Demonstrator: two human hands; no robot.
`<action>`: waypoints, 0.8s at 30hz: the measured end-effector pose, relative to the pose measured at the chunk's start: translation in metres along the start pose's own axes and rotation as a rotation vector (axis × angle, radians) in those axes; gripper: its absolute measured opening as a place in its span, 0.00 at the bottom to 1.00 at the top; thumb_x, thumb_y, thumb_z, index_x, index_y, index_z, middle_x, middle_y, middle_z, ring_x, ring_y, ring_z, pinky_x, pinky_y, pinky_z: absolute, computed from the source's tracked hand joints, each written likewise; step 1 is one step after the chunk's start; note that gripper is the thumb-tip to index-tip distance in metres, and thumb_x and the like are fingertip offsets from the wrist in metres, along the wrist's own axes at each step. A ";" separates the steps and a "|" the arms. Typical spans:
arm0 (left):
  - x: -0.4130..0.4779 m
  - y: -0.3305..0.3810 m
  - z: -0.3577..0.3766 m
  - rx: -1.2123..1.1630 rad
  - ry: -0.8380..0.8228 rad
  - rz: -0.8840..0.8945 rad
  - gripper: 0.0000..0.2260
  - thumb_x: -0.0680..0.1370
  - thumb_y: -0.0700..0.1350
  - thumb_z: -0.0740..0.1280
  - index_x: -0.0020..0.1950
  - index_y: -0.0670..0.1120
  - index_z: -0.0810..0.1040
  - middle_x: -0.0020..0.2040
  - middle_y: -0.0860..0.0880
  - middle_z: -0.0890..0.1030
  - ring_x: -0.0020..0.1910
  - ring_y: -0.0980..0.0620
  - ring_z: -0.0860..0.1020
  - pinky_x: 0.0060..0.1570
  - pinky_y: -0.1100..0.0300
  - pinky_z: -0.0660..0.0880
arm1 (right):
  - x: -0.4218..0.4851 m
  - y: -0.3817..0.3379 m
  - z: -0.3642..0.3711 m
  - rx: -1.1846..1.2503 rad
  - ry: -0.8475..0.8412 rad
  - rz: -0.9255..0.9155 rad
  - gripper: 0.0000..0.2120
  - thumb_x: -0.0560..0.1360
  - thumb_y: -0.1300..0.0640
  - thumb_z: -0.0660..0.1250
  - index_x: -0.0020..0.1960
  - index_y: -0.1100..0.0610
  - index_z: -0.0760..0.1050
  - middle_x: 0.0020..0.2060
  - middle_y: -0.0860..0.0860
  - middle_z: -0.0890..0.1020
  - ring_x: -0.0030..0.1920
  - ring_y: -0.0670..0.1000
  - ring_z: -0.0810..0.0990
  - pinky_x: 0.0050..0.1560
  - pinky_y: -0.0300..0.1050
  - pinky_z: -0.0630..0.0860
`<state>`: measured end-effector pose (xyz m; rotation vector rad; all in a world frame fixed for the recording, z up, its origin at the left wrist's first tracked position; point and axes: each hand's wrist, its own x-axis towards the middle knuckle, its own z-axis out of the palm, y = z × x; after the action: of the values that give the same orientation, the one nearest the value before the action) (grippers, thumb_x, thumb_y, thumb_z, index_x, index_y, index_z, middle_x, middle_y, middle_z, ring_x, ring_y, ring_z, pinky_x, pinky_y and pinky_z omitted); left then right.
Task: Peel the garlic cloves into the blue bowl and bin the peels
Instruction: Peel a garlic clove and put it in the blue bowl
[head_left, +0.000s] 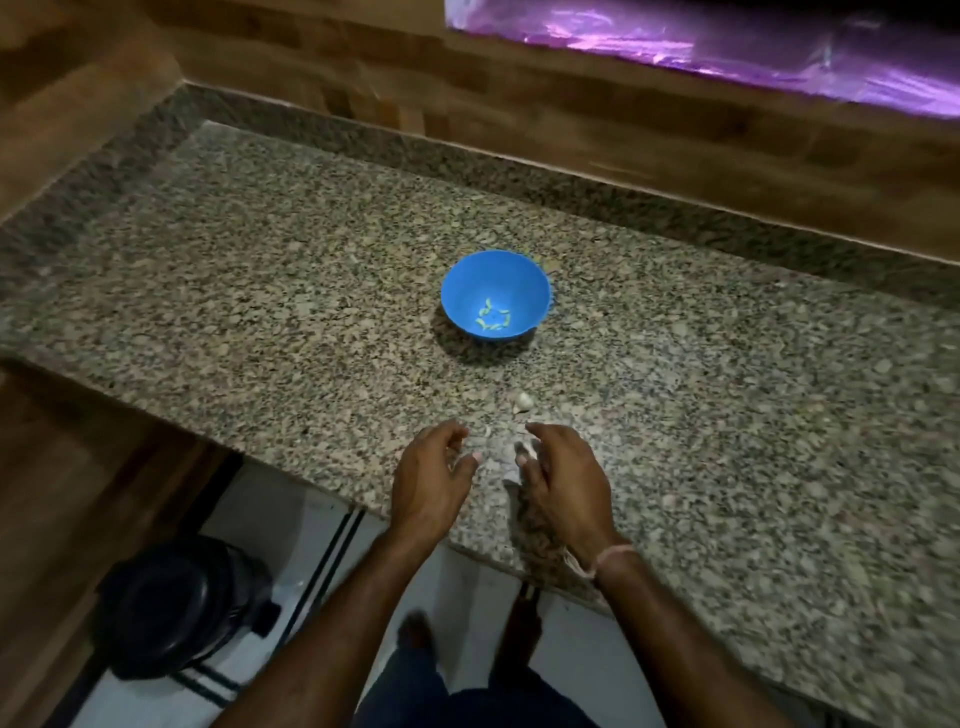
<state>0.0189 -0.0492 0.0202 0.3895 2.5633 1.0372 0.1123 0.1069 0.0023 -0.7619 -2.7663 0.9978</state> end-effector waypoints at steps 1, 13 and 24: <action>0.009 0.003 0.004 0.016 0.003 -0.006 0.12 0.78 0.46 0.72 0.61 0.49 0.81 0.53 0.51 0.83 0.50 0.51 0.81 0.47 0.61 0.73 | 0.009 0.005 -0.003 -0.052 0.000 0.018 0.19 0.82 0.52 0.68 0.72 0.53 0.75 0.66 0.53 0.78 0.65 0.57 0.77 0.59 0.52 0.78; 0.061 0.004 0.035 0.265 -0.042 0.162 0.05 0.78 0.35 0.70 0.46 0.45 0.79 0.46 0.47 0.79 0.42 0.52 0.75 0.37 0.61 0.64 | 0.076 0.008 -0.013 -0.371 -0.165 0.259 0.48 0.70 0.43 0.80 0.81 0.50 0.58 0.81 0.55 0.57 0.80 0.60 0.55 0.73 0.68 0.63; 0.090 0.027 0.004 0.008 0.006 0.329 0.10 0.80 0.34 0.63 0.46 0.50 0.72 0.40 0.52 0.76 0.39 0.50 0.75 0.35 0.51 0.71 | 0.079 -0.001 -0.013 -0.349 -0.133 0.317 0.52 0.68 0.46 0.82 0.82 0.48 0.55 0.80 0.53 0.56 0.80 0.57 0.54 0.73 0.66 0.63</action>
<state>-0.0575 0.0060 0.0175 0.8337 2.5636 1.1355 0.0470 0.1520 0.0071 -1.2569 -3.0424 0.6253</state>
